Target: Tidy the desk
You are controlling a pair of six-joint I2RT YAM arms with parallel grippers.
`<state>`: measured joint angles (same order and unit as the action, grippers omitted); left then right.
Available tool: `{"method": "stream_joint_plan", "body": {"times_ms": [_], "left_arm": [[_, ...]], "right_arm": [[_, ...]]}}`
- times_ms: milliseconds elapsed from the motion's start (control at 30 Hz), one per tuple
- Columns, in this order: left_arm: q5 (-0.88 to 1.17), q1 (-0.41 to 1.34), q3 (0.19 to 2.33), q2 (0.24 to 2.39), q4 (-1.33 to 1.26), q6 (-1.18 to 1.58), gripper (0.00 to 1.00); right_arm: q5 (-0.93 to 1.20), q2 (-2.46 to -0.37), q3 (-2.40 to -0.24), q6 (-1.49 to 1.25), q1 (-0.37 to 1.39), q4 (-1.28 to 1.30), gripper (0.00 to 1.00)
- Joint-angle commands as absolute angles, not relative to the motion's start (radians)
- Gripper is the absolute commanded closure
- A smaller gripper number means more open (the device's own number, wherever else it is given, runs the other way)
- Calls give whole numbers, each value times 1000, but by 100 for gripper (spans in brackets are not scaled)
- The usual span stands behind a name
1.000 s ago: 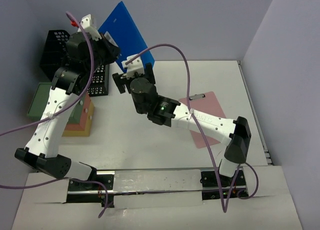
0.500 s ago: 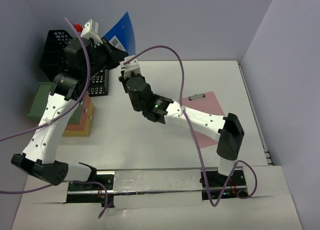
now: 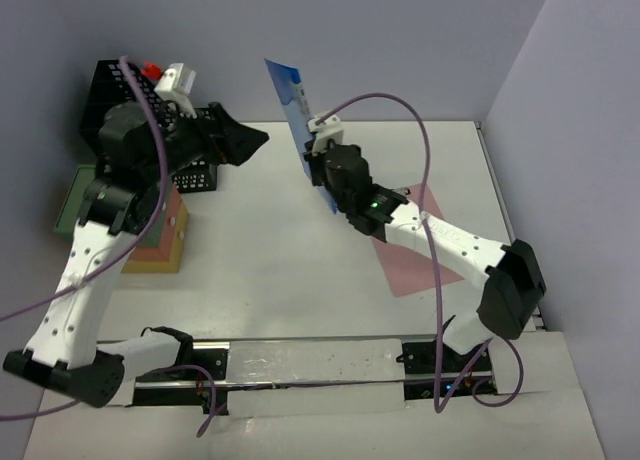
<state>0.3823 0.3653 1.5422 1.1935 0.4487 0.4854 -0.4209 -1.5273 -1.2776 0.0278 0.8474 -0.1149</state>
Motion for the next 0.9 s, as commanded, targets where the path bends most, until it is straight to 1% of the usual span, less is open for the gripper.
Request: {"method": "stream_joint_plan", "body": {"times_ms": [0,33,100,133,167,200,267,300,400,433,500,533,567,633,667,733,767,800,867], "left_arm": [[564,335,1480,1005,280,242,1],[589,332,1456,976,265,200,1],[666,324,1457,966,318,137,1],[727,314,1491,986,390,86,1],[811,295,1563,1031,530,-25,1],[835,285,1636,1075,606,-166,1],[857,256,1708,1119,811,-377,1],[845,249,1740,1136,854,-422,1],[778,233,1730,1121,791,-392,1],[768,228,1708,1102,712,-357,1],[739,224,1610,1037,612,-243,1],[726,224,1574,983,569,-208,1],[706,224,1540,941,543,-189,1],[620,224,1405,851,520,-175,1],[564,224,1364,784,521,-181,1],[531,224,1287,711,537,-228,1],[517,224,1237,670,539,-241,1],[500,224,1144,591,557,-267,1],[482,224,1022,533,579,-312,1]], "right_arm": [[-202,-1398,-1204,37,799,-210,100],[-164,-1383,-1184,46,789,-214,100],[-46,-1348,-1133,59,770,-247,100],[-4,-1331,-1112,75,766,-259,100],[42,-1305,-1085,102,763,-270,100],[118,-1280,-1075,125,757,-271,100],[221,-1250,-1050,147,744,-265,100],[248,-1234,-1044,143,736,-266,100],[320,-1235,-1067,84,695,-330,100],[351,-1252,-1091,73,683,-342,100],[444,-1340,-1185,65,670,-346,100],[474,-1376,-1268,63,670,-339,100],[505,-1413,-1335,48,669,-334,100],[574,-1556,-1465,18,669,-340,100],[600,-1600,-1520,8,669,-353,100],[648,-1733,-1673,-61,669,-395,100],[653,-1746,-1733,-79,669,-401,100],[665,-1864,-1834,-111,670,-407,100],[673,-2017,-2010,-187,673,-443,100]]}}
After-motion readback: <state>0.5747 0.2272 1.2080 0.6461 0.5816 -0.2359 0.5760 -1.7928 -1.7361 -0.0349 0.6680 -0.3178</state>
